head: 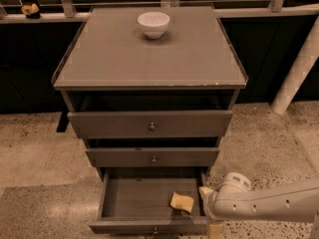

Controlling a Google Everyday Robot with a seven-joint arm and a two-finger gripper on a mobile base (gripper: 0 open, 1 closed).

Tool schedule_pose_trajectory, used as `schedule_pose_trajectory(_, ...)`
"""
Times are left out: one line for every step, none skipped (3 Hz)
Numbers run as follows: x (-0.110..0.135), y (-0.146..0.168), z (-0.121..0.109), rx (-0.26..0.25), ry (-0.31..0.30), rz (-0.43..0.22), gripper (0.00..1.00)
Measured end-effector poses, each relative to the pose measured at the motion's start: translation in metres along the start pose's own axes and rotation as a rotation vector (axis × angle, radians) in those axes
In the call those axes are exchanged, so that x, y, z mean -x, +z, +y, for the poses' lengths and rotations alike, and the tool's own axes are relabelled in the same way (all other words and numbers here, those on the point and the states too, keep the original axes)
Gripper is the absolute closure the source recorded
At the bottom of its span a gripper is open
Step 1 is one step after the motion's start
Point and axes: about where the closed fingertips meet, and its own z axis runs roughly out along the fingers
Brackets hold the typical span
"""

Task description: Pick sponge from bottom drawer and place on counter

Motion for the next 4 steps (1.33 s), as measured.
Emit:
schedule_pose_trajectory(0.001,0.006,-0.001,0.011,0.001,-0.002,0.00)
schedule_pose_trajectory(0.014,0.029,-0.016,0.029,-0.016,-0.034,0.00)
schedule_pose_trajectory(0.029,0.051,-0.042,0.019,-0.033,-0.061,0.00)
schedule_pose_trajectory(0.027,0.059,-0.063,-0.032,-0.015,-0.077,0.00)
